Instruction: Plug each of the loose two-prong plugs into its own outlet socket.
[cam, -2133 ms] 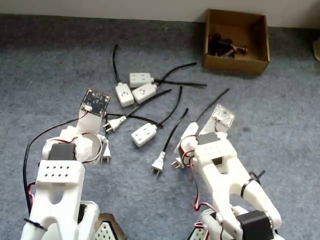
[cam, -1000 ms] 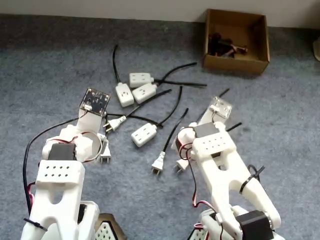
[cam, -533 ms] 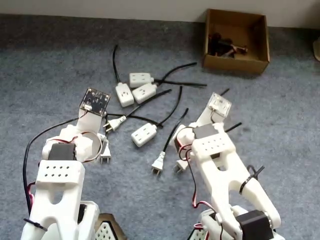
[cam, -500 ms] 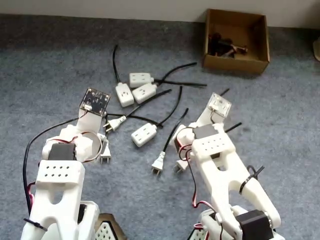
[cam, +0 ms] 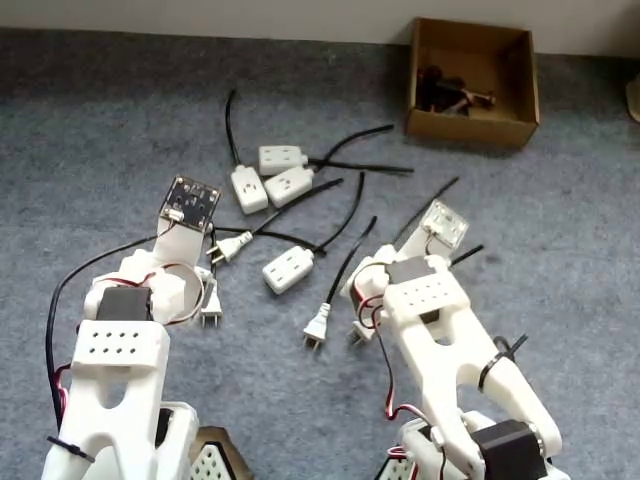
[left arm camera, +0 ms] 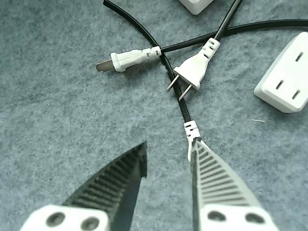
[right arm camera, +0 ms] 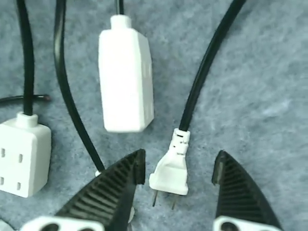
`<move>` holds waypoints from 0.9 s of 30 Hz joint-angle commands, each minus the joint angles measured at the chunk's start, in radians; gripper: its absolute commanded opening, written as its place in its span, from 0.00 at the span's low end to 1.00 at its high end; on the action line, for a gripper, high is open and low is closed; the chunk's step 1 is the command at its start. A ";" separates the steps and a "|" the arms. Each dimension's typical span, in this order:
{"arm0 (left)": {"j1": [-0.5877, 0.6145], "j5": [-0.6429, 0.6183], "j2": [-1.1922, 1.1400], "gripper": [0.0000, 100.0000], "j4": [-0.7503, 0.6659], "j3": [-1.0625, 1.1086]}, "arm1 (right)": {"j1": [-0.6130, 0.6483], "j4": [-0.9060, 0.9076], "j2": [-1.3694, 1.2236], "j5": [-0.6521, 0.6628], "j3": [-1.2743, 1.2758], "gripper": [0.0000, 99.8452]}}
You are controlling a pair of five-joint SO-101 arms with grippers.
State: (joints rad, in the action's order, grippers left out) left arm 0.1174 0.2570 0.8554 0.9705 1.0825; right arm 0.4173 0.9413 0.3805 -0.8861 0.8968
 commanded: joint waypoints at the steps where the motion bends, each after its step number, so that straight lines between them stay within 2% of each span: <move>1: 0.015 -0.012 0.018 0.14 -0.015 -0.010 | 0.012 -0.016 0.007 -0.012 -0.007 0.23; 15: 0.015 -0.012 0.018 0.14 -0.012 -0.010 | 0.013 -0.130 0.007 -0.012 0.101 0.23; 22: 0.015 -0.012 0.018 0.14 -0.012 -0.010 | 0.007 -0.130 0.007 -0.008 0.099 0.09; 27: 0.015 -0.012 0.018 0.14 -0.011 -0.010 | 0.007 -0.131 0.007 -0.012 0.101 0.08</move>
State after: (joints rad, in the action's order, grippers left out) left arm 0.1174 0.2570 0.8554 0.9705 1.0825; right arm 0.4219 0.8293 0.3805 -0.8861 1.0042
